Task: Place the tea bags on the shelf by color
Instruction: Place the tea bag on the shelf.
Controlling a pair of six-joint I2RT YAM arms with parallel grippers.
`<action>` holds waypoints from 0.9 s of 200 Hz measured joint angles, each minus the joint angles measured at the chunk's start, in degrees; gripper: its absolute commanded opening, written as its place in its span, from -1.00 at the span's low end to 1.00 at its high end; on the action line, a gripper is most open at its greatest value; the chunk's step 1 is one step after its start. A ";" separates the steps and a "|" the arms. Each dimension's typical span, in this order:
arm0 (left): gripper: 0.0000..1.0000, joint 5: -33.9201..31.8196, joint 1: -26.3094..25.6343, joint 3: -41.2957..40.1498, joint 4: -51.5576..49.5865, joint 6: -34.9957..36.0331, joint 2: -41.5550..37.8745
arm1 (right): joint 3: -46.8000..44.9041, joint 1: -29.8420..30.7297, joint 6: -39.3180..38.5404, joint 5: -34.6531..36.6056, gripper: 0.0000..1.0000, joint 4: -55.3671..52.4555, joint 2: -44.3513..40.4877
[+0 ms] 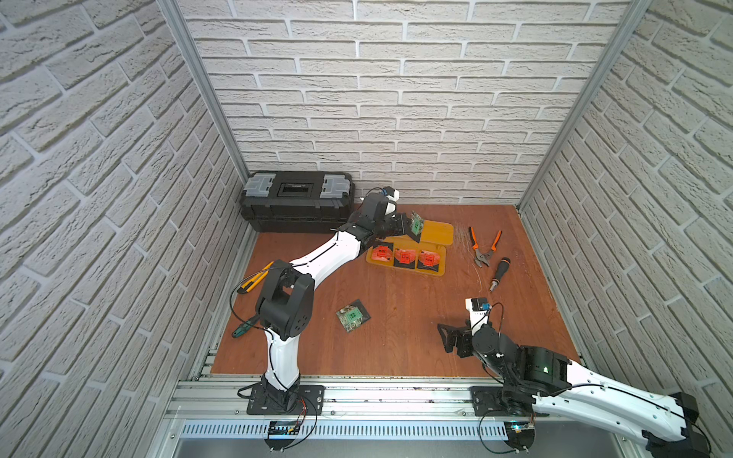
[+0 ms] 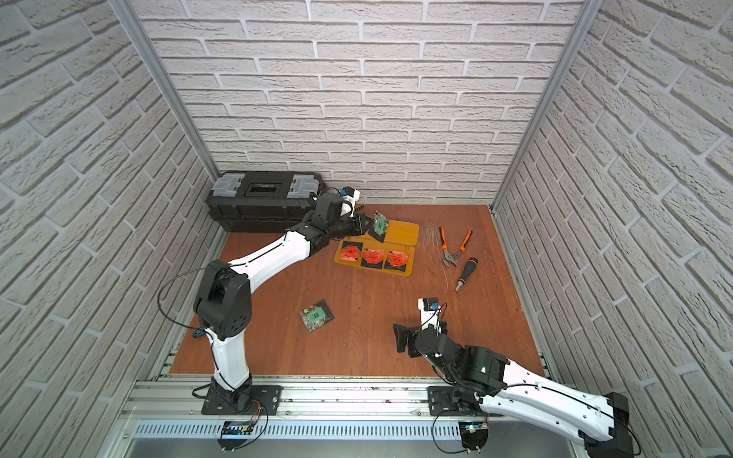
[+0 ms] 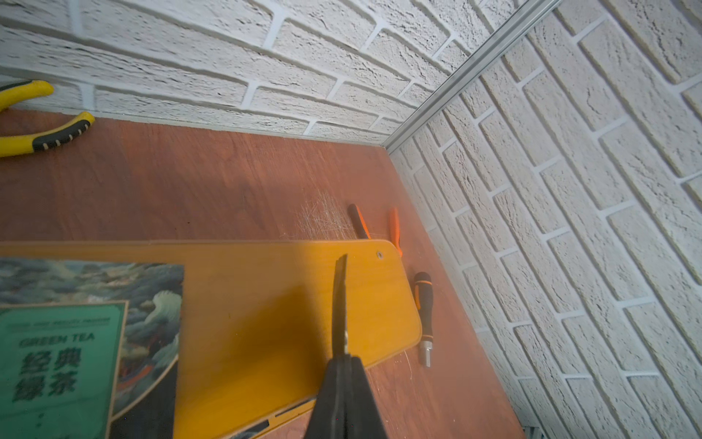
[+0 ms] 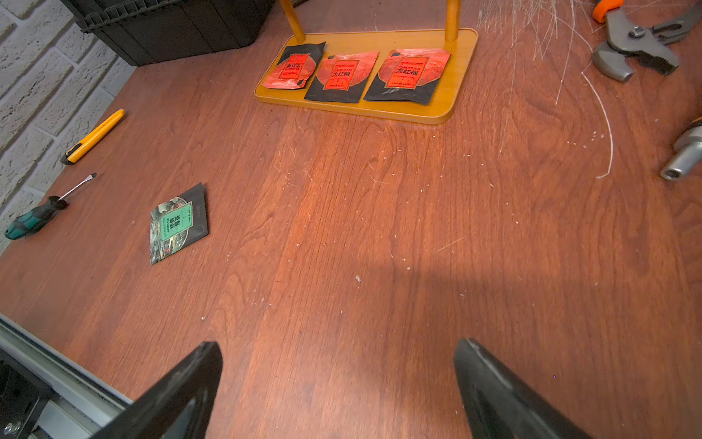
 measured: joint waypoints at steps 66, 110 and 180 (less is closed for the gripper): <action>-1.00 0.68 0.57 4.94 -3.72 0.76 5.22 | -0.11 0.00 0.83 0.42 1.00 -1.42 -2.23; -1.00 0.87 1.46 7.04 -6.82 1.46 6.58 | -0.37 0.00 1.05 0.61 0.99 -1.90 -2.75; -1.00 1.05 2.21 8.28 -8.66 2.34 7.32 | -0.37 0.00 1.07 0.81 1.00 -2.43 -2.75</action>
